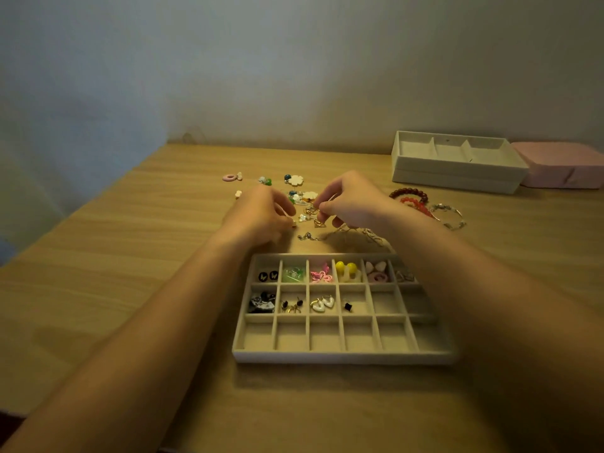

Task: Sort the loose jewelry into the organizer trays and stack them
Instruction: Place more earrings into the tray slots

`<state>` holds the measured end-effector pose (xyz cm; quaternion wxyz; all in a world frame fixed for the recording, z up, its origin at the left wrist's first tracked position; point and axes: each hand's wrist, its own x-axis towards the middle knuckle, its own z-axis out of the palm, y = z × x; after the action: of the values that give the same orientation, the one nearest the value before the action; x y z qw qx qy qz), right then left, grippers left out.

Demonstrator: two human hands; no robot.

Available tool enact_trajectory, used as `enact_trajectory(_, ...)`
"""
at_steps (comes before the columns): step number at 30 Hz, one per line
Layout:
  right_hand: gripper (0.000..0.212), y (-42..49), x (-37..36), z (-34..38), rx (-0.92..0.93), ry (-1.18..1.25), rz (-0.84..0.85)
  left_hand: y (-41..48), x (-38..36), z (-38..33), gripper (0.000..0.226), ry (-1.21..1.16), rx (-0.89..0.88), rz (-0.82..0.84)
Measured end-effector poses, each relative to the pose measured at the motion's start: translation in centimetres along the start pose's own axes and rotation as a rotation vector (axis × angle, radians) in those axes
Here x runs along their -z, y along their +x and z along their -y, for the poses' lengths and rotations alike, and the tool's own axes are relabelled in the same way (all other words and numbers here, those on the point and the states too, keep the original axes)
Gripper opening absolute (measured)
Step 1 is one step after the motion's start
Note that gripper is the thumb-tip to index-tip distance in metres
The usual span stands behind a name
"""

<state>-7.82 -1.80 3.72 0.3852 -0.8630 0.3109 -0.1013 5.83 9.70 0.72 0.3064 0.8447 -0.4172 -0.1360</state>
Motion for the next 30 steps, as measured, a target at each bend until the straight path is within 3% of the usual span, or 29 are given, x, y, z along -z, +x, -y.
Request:
enact_trajectory(10,0.013,0.5,0.4,-0.1,0.014,0.017,0.012,0.5,-1.1,-0.3,0.009,0.23,-0.08,-0.065)
enact_trajectory(15,0.013,-1.9,2.0,-0.2,0.062,0.174,-0.048,-1.2,0.9,-1.1,0.007,-0.142,-0.095,-0.139)
enact_trajectory(21,0.009,-5.2,2.5,-0.7,0.126,0.332,-0.011,-5.3,2.5,-4.3,0.01,-0.705,-0.074,0.02)
enact_trajectory(25,0.008,-6.4,2.7,-0.8,0.177,0.381,-0.024,-6.6,2.1,-5.0,0.014,-0.787,-0.094,0.09)
enact_trajectory(30,0.008,-7.3,3.2,-1.0,0.198,0.405,-0.032,-7.8,2.0,-6.2,0.012,-0.804,-0.124,0.054)
